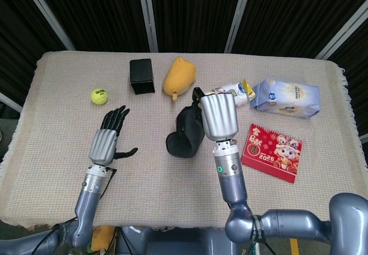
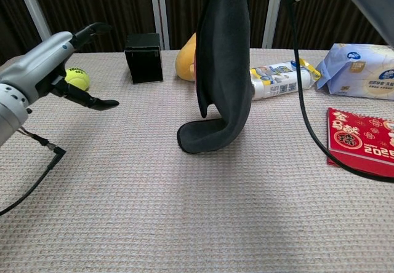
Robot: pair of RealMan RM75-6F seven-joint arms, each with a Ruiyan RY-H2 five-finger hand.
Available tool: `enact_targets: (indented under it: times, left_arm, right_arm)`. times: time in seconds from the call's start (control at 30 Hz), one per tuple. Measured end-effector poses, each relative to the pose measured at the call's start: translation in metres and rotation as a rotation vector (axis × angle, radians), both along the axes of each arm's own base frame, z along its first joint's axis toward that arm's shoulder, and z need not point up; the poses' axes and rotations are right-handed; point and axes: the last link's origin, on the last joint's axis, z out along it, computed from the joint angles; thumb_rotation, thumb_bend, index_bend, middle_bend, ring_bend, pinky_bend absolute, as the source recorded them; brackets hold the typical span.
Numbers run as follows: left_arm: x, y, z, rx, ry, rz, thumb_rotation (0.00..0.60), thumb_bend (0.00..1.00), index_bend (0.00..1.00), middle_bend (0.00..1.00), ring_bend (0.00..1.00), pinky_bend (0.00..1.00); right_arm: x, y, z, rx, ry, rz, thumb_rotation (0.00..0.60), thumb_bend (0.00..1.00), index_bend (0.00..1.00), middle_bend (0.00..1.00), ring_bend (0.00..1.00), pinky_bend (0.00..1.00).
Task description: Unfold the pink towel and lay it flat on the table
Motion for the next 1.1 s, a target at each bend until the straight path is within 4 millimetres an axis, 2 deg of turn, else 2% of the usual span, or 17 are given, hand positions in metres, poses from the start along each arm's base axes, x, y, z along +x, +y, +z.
enact_targets:
  times: [0.2, 0.47, 0.83, 1.1]
  left_arm:
    - [0.014, 0.014, -0.009, -0.003, -0.002, 0.015, 0.600, 0.08, 0.08, 0.00, 0.00, 0.00]
    - [0.018, 0.021, -0.015, -0.022, -0.013, 0.037, 0.600, 0.08, 0.09, 0.00, 0.00, 0.00]
    - [0.046, 0.030, -0.033, -0.066, -0.020, 0.026, 0.600, 0.08, 0.03, 0.00, 0.00, 0.00]
    - [0.061, 0.037, -0.047, -0.085, 0.005, 0.032, 0.600, 0.08, 0.02, 0.00, 0.00, 0.00]
  right_arm:
    - [0.001, 0.001, -0.003, 0.007, -0.005, -0.004, 0.600, 0.59, 0.70, 0.90, 0.98, 0.87]
    - [0.007, 0.000, -0.003, 0.008, -0.025, 0.012, 0.600, 0.59, 0.70, 0.90, 0.98, 0.87]
    - [0.005, -0.005, -0.005, 0.024, -0.037, -0.006, 0.600, 0.59, 0.70, 0.90, 0.98, 0.87]
    - [0.006, -0.004, -0.006, 0.033, -0.056, -0.012, 0.600, 0.59, 0.70, 0.90, 0.98, 0.87]
